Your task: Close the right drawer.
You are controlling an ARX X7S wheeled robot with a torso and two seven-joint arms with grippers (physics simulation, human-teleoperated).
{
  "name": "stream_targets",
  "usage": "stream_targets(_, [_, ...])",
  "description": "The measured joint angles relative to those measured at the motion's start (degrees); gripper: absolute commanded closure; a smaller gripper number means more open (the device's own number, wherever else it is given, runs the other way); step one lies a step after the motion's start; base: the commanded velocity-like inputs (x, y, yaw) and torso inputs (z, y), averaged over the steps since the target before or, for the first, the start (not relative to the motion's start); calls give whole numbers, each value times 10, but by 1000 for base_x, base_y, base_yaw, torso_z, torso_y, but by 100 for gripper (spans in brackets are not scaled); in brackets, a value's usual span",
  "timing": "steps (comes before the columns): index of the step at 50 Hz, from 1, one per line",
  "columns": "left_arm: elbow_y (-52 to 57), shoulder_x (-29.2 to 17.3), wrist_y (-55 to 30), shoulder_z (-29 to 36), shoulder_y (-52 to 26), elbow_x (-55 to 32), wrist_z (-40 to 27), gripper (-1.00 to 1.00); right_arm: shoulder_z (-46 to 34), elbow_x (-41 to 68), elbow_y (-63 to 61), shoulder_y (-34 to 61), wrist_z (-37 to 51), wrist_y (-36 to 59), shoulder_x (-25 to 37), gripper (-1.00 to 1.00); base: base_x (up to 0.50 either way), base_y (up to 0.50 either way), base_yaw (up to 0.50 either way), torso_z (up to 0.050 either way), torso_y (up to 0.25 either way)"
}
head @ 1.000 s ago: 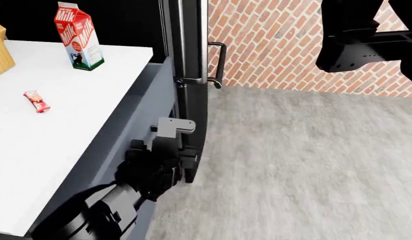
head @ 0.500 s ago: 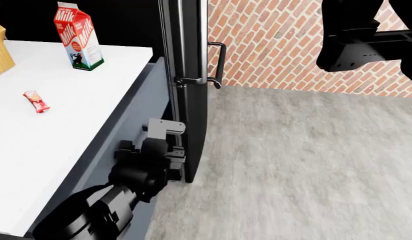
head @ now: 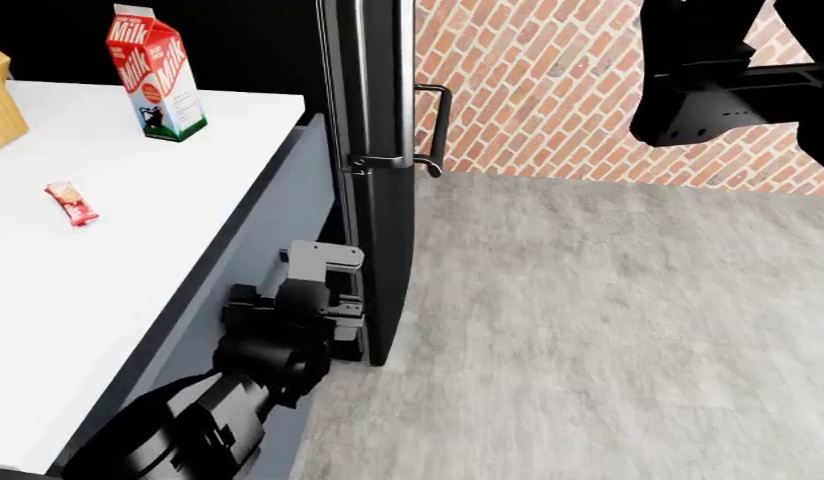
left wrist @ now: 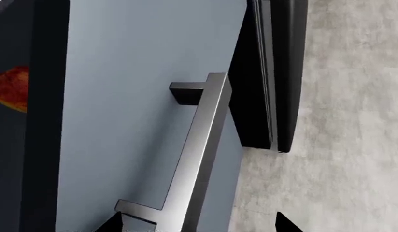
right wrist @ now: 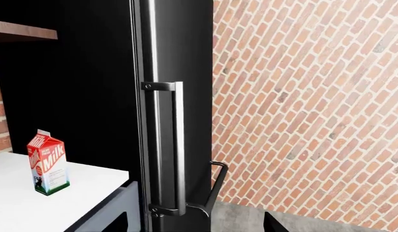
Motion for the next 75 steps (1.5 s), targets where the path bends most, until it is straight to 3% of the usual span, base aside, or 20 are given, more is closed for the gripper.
stream_targets(26, [1,-23,-19,-134,8,107,5,-100,4,0,1,-3,2,3,-4,-100,0,0,0,0,0])
stream_targets(64, [2,-44,-56,-476,21,416,50,-100,10,1,1,-6,4,6,-7,-100,0,0,0,0,0])
stream_targets(75, [1,-45,-58,-545,25,491,57,-100,13,3,0,-4,6,8,-10,-100,0,0,0,0,0])
